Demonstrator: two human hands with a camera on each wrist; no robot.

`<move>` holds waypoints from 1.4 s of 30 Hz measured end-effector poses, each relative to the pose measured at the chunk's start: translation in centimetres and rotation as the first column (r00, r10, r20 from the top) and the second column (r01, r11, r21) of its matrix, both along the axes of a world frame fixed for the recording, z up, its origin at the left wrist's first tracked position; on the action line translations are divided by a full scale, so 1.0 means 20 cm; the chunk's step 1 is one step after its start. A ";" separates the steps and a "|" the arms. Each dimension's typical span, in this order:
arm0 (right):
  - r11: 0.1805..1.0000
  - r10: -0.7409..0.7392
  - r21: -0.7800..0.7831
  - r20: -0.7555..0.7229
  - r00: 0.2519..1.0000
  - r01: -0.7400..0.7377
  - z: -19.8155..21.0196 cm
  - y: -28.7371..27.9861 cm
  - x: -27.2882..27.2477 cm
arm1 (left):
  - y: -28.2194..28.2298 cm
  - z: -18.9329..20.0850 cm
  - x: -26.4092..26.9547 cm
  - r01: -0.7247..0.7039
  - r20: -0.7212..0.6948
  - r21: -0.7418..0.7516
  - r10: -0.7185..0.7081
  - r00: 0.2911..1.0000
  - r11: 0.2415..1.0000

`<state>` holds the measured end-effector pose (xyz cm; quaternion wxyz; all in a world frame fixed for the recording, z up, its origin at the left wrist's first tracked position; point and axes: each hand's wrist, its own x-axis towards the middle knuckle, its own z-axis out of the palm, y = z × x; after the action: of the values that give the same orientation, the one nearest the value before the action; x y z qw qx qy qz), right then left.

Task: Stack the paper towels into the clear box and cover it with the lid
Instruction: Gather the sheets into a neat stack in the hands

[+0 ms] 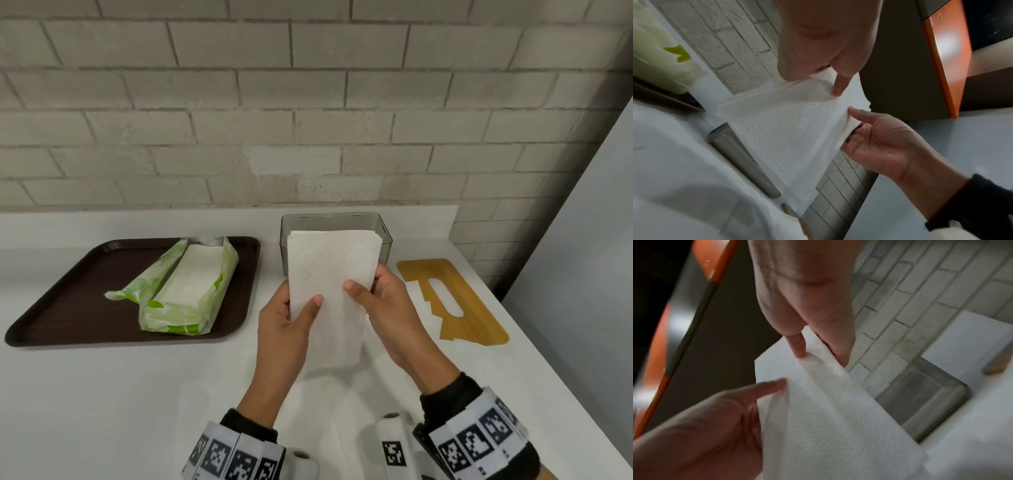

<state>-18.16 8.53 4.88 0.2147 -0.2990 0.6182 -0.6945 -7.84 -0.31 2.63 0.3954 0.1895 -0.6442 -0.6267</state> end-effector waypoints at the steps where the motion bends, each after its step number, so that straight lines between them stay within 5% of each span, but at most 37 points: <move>1: 0.999 -0.040 -0.034 -0.035 0.999 0.039 -0.01 0.00 0.00 | 0.01 0.01 0.00 0.000 -0.016 -0.013 0.000 1.000 1.000; 5: 0.995 -0.094 -0.041 -0.098 0.991 0.091 -0.09 0.01 0.01 | 0.03 -0.03 -0.03 -0.008 0.008 -0.016 0.008 1.000 1.000; 11: 0.988 -0.035 0.149 -0.020 0.999 0.038 -0.20 0.03 0.00 | 0.01 -0.07 -0.06 -0.041 0.010 0.222 0.039 0.999 0.974; 16: 0.843 0.184 0.524 -0.077 0.980 -0.117 -0.22 0.11 -0.05 | -0.10 -0.02 -0.01 -0.002 -0.153 0.385 0.066 0.986 0.923; 19: 0.890 0.052 0.455 -0.041 0.998 -0.027 -0.19 0.23 -0.13 | -0.20 -0.02 0.07 -0.053 -0.101 0.286 0.085 0.991 0.957; 23: 0.980 -0.157 0.146 0.157 0.975 0.134 -0.17 0.32 -0.22 | -0.21 -0.08 0.13 -0.020 0.118 0.102 0.008 0.993 0.995; 29: 0.973 -0.231 0.028 0.139 0.963 0.230 -0.23 0.28 -0.17 | -0.08 -0.15 0.09 -0.057 0.202 0.114 0.033 0.979 0.992; 42: 0.921 -0.174 0.375 0.163 0.971 0.102 -0.38 0.26 -0.16 | -0.05 -0.27 0.04 -0.140 0.337 0.187 0.070 0.939 0.972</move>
<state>-21.27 13.66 -2.64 0.2758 -0.1408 0.7319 -0.6070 -6.96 -1.34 -2.77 0.2937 0.3659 -0.6207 -0.6282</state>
